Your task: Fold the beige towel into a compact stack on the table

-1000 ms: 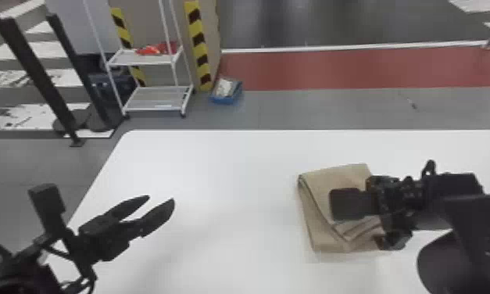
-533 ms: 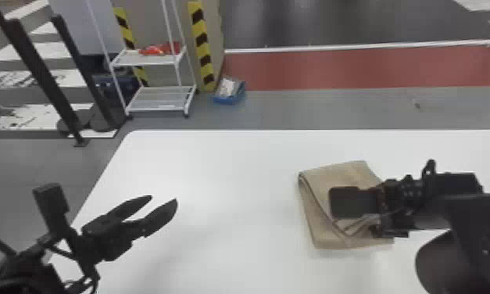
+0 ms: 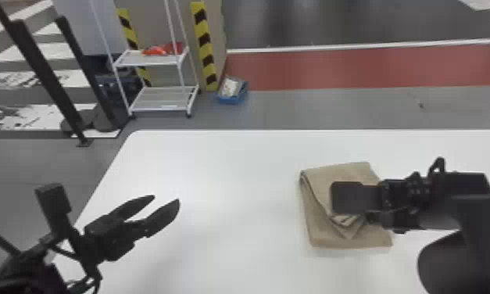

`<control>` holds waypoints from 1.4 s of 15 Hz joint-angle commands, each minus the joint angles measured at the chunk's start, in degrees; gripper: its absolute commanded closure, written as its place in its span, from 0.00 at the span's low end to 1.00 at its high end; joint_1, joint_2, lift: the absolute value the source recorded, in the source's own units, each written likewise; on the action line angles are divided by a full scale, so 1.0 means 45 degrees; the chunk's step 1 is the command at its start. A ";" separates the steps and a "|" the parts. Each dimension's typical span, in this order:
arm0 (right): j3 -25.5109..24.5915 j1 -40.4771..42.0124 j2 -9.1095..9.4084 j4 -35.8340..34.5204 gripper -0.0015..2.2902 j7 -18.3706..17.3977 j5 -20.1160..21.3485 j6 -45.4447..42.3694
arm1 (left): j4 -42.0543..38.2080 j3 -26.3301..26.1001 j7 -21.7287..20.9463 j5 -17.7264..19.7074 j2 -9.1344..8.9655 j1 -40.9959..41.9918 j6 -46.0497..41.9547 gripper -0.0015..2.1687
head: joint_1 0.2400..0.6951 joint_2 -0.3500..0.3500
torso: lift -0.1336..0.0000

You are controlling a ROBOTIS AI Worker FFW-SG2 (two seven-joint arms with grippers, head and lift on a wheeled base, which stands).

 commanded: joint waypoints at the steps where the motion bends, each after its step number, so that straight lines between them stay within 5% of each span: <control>1: 0.0000 0.0187 -0.0105 -0.0794 0.75 0.0042 -0.0146 0.0238 | -0.0075 0.0011 -0.0075 0.0000 -0.0012 0.0065 0.0039 0.04 | 1.00 0.71 | 0.07; 6: -0.0235 0.0226 -0.0124 -0.1536 0.75 0.0042 -0.0556 0.0589 | -0.1090 -0.0849 -0.0211 0.0371 -0.0129 0.0924 0.0195 0.05 | 1.00 0.73 | 0.07; 13: -0.0293 0.0382 -0.0085 -0.2747 0.75 0.0042 -0.1103 0.0980 | -0.1090 -0.3231 -0.0739 0.0449 -0.0305 0.1256 0.0117 0.10 | 1.00 0.58 | 0.07; 15: -0.0372 0.0499 -0.0105 -0.2942 0.75 0.0042 -0.1103 0.0980 | -0.0797 -0.4052 -0.0582 0.0176 -0.0325 0.1217 -0.0156 0.26 | 1.00 0.52 | 0.07; 17: -0.0547 0.0617 -0.0105 -0.3079 0.75 0.0042 -0.1162 0.0980 | -0.0387 -0.4794 -0.0407 -0.0371 -0.0325 0.1178 -0.0664 0.74 | 1.00 0.48 | 0.07; 18: -0.0567 0.0636 -0.0105 -0.3118 0.75 0.0042 -0.1181 0.1058 | -0.0250 -0.5184 -0.0368 -0.0645 -0.0325 0.1178 -0.0664 0.85 | 1.00 0.46 | 0.07; 21: -0.0625 0.0675 -0.0124 -0.3235 0.75 0.0042 -0.1240 0.1097 | 0.0140 -0.6122 -0.0622 -0.0957 -0.0305 0.1237 -0.1133 0.85 | 1.00 0.38 | 0.07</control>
